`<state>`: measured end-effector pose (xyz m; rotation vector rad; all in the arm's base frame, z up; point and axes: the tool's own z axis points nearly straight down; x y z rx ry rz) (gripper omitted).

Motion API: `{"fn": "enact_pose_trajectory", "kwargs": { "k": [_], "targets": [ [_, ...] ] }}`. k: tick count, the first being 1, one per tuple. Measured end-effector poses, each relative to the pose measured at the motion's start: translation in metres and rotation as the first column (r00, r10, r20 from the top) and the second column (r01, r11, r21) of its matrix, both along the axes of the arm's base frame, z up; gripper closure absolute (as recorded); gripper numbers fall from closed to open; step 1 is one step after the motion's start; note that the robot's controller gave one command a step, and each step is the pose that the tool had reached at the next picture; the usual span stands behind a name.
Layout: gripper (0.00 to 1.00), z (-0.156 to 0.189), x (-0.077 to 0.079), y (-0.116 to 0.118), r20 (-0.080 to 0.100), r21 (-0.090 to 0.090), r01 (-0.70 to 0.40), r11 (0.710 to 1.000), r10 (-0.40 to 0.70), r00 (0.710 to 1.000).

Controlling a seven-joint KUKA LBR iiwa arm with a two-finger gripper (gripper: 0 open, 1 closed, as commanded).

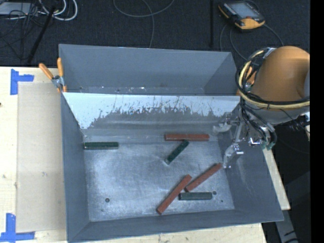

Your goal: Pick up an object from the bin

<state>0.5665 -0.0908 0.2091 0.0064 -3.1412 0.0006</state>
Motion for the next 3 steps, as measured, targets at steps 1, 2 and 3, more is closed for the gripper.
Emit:
{"fn": "enact_pose_trajectory", "kwargs": {
  "k": [1,2,3],
  "targets": [
    [0.00,0.000,0.000,0.000,0.000,0.000,0.000,1.000,0.000,1.000],
    [0.00,-0.050,-0.005,-0.013,0.007,-0.001,-0.043,0.999,0.043,0.999],
    [1.00,-0.134,-0.009,-0.027,0.009,-0.002,-0.141,0.990,0.141,0.990]
  ]
}}
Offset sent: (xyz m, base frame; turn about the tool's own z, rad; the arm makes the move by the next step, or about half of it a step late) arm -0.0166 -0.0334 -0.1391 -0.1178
